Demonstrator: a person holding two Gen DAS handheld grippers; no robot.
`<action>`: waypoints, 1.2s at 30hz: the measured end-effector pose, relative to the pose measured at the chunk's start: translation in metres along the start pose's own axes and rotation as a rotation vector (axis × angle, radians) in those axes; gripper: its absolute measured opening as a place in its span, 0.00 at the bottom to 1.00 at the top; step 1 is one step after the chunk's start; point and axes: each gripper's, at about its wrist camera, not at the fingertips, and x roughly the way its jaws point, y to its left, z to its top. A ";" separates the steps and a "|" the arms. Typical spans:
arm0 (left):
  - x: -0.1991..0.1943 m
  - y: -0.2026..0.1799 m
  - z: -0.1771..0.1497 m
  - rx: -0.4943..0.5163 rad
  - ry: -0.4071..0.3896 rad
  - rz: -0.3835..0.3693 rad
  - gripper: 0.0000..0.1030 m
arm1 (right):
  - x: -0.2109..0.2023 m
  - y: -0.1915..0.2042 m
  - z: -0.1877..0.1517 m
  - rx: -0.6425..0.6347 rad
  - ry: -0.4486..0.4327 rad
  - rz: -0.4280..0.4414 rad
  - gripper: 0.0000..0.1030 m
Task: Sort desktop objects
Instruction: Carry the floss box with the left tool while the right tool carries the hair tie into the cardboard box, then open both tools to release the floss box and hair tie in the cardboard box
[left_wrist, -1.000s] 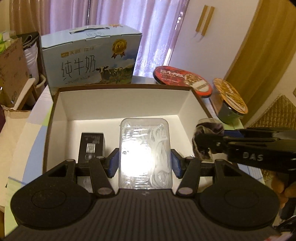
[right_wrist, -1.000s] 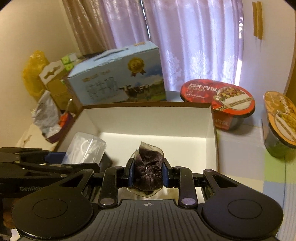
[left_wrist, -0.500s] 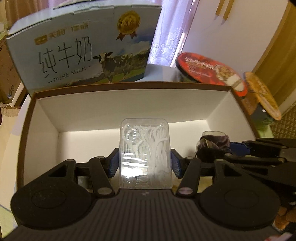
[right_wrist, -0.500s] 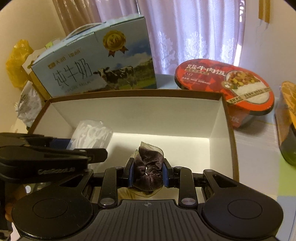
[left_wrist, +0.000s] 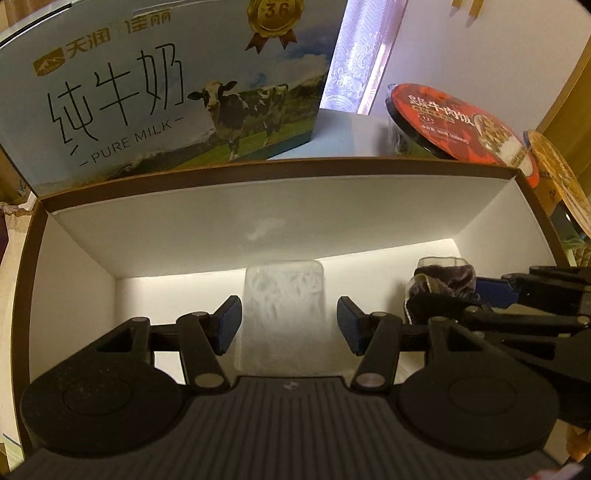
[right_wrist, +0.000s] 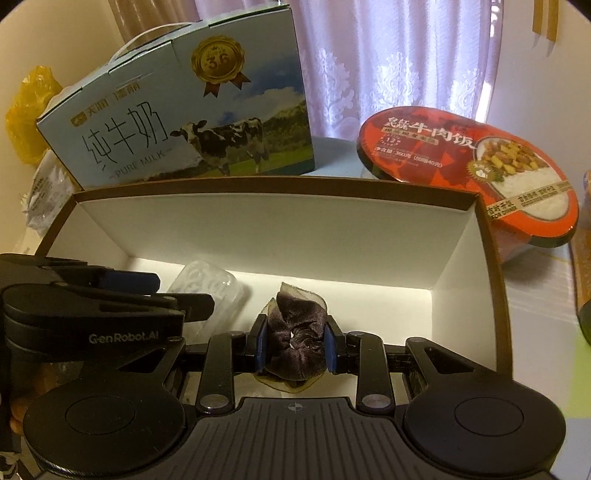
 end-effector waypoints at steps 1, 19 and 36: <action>0.000 0.001 0.000 -0.003 -0.001 0.000 0.51 | 0.001 0.000 0.000 0.001 0.000 0.000 0.26; -0.022 0.016 -0.005 -0.017 -0.016 0.039 0.75 | -0.027 0.003 -0.008 -0.035 -0.074 0.046 0.89; -0.089 0.006 -0.048 -0.003 -0.075 0.058 0.86 | -0.090 0.021 -0.046 -0.030 -0.147 -0.023 0.98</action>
